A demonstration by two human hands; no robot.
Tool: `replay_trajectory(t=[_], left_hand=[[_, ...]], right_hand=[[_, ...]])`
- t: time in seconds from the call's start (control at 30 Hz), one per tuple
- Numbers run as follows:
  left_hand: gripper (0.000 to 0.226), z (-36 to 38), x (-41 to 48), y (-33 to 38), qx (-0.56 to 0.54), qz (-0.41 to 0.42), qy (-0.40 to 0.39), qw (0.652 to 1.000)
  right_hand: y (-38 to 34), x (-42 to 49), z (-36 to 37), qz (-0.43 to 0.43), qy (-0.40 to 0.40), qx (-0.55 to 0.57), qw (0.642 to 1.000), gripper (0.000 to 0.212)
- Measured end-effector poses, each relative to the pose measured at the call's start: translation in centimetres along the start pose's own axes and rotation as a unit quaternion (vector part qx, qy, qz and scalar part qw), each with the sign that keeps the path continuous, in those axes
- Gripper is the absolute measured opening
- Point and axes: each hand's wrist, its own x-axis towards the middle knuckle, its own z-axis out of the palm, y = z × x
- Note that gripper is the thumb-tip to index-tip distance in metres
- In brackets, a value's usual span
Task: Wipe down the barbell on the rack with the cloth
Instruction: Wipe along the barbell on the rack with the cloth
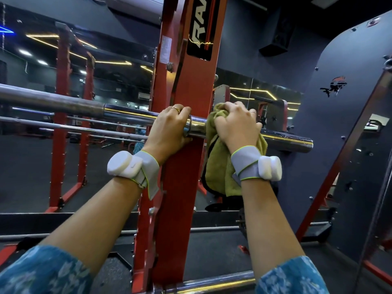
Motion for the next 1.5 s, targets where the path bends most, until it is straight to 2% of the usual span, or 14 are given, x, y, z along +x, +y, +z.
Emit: replay_trajectory(t=[0.13,0.3,0.4,0.47,0.57,0.67,0.77,0.87,0.93,1.1,1.23,1.3,1.43,1.5], left_hand=[[0.067,0.1,-0.5,0.2,0.013,0.022,0.028,0.999],[0.062,1.2,-0.7,-0.3,0.018,0.038,0.053,0.998],[0.056,1.3,-0.7,-0.6,0.016,0.039,0.054,0.998],[0.056,1.1,-0.7,-0.4,0.008,0.037,0.055,0.998],[0.064,0.7,-0.7,-0.1,0.003,0.041,0.057,0.998],[0.067,0.5,-0.8,0.1,0.001,0.036,0.053,0.998],[0.064,0.7,-0.8,0.0,-0.001,0.027,0.052,0.998],[0.047,0.9,-0.6,-0.1,-0.005,0.028,0.072,0.997],[0.042,0.8,-0.7,0.0,-0.008,0.026,0.073,0.997],[0.059,0.3,-0.6,0.3,-0.015,0.013,0.044,0.999],[0.061,0.2,-0.7,0.5,-0.021,0.007,0.044,0.999],[0.056,0.3,-0.7,0.3,-0.022,0.006,0.054,0.998],[0.032,0.6,-0.5,0.2,-0.035,0.017,0.085,0.996],[0.033,0.6,-0.6,0.2,-0.037,0.018,0.078,0.996]], right_hand=[[0.0,0.2,-0.2,0.009,-0.002,-0.001,1.000,0.034],[-2.8,0.4,-0.3,-0.081,-0.043,-0.013,0.996,0.034],[-3.3,0.1,0.1,-0.114,-0.049,-0.001,0.992,0.049],[-2.5,0.4,0.0,-0.084,-0.042,0.033,0.995,0.054],[-0.9,1.2,-0.3,-0.010,-0.022,0.038,0.999,0.037],[-0.1,0.9,-0.2,0.020,0.005,0.030,0.999,0.036],[-1.0,-0.1,0.8,-0.025,0.024,-0.007,0.999,0.041],[-2.0,-1.5,2.1,-0.102,0.045,-0.008,0.994,0.048],[-1.7,-2.0,2.8,-0.122,0.074,0.008,0.990,0.051],[1.4,-2.0,3.5,-0.014,0.145,0.046,0.988,0.054],[1.2,-2.9,4.3,0.041,0.171,0.049,0.983,0.056],[0.2,-3.3,4.8,0.011,0.161,0.019,0.987,0.056],[-1.2,-4.3,5.7,-0.114,0.152,-0.027,0.981,0.054],[-0.5,-4.4,5.8,-0.141,0.148,-0.023,0.979,0.054]])
